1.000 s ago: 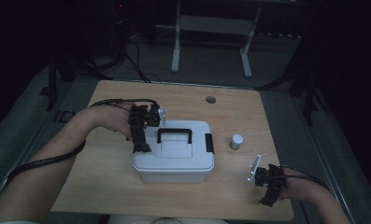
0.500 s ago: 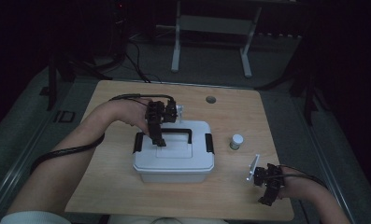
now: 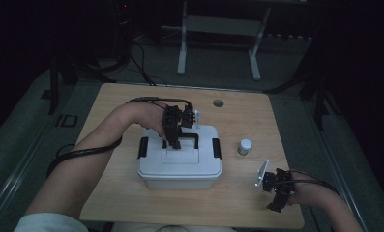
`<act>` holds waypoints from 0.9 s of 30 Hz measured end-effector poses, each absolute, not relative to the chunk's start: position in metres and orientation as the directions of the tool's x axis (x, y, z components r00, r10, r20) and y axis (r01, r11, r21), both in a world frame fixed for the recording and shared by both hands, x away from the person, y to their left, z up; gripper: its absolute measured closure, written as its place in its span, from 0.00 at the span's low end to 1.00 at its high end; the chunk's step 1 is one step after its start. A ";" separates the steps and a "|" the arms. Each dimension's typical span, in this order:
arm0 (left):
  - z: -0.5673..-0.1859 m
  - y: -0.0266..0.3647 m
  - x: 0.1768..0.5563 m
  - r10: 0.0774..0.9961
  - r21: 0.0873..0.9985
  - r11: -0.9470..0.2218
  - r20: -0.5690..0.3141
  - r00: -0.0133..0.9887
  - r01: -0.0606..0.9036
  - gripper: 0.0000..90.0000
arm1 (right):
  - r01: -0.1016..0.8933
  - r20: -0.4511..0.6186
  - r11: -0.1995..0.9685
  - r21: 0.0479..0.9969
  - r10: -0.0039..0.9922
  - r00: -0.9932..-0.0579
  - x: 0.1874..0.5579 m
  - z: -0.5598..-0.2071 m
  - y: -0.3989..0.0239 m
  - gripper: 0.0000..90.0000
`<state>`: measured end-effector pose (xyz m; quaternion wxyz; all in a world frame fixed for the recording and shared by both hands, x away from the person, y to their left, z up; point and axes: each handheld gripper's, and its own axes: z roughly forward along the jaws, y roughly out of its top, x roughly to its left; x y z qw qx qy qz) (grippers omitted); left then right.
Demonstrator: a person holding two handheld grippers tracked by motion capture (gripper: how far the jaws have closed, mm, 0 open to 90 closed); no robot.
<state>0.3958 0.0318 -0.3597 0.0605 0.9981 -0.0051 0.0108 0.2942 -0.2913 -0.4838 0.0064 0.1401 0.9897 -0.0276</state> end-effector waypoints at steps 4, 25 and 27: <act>-0.362 0.029 0.396 -0.028 0.114 -0.993 -0.003 1.000 -0.028 0.65 | 0.284 -0.026 0.958 -0.046 0.283 -0.959 0.295 -0.483 -0.292 0.17; -0.363 0.021 0.394 -0.023 0.076 -0.997 -0.025 0.999 -0.021 0.92 | 0.336 -0.076 0.942 -0.021 0.333 -0.940 0.299 -0.486 -0.292 0.19; -0.362 0.021 0.394 -0.029 0.078 -0.997 -0.024 0.999 -0.027 0.92 | 0.334 -0.077 0.942 -0.017 0.332 -0.940 0.298 -0.485 -0.292 0.19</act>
